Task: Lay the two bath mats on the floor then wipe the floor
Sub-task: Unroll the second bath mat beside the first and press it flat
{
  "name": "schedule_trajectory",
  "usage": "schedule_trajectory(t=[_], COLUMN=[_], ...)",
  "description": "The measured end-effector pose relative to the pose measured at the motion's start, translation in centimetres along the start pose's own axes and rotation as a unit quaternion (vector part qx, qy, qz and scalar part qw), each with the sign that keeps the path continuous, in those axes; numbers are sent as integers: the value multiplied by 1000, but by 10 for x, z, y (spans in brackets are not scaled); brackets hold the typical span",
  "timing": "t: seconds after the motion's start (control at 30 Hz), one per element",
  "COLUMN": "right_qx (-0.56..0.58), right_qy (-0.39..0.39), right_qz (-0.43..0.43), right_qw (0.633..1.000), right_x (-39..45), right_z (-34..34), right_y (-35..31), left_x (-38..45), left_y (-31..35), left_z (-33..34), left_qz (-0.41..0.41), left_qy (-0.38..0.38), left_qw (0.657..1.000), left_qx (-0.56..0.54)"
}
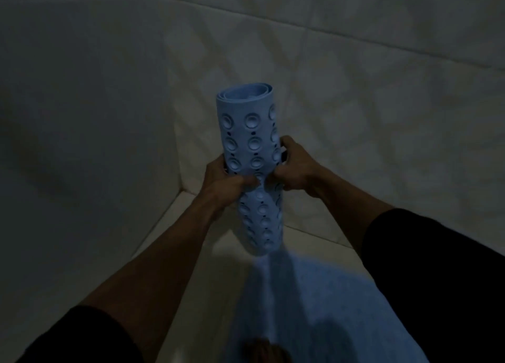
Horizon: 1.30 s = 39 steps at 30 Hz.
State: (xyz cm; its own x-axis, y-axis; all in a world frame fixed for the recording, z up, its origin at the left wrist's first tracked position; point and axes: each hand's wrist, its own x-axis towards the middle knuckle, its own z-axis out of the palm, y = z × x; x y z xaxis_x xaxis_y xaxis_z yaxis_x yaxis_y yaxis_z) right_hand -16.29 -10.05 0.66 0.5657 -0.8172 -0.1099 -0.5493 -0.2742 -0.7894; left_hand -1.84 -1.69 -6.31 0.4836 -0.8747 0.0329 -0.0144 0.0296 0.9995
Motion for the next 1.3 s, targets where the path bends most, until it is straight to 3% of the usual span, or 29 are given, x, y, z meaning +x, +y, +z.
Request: schedule_trajectory(t=[0.2, 0.4, 0.77, 1.0, 1.17, 1.3], right_qx=[2, 53, 180, 237, 329, 374], right_qy=[98, 159, 102, 97, 165, 172], right_qz=[62, 113, 235, 245, 178, 121], right_qw=[993, 979, 950, 935, 912, 903], right_x=[-72, -119, -193, -259, -305, -337], right_z=[-72, -108, -157, -166, -169, -168], right_y=[24, 57, 177, 261, 320, 345], left_x=[-22, -41, -95, -138, -189, -223], left_y=[36, 42, 24, -2, -17, -18], left_z=[85, 147, 260, 336, 395, 427], left_qz=[22, 15, -32, -102, -141, -163], left_qy=[-114, -158, -202, -184, -148, -122], left_qw=[993, 987, 979, 978, 979, 979], left_qx=[-2, 7, -7, -6, 15, 19])
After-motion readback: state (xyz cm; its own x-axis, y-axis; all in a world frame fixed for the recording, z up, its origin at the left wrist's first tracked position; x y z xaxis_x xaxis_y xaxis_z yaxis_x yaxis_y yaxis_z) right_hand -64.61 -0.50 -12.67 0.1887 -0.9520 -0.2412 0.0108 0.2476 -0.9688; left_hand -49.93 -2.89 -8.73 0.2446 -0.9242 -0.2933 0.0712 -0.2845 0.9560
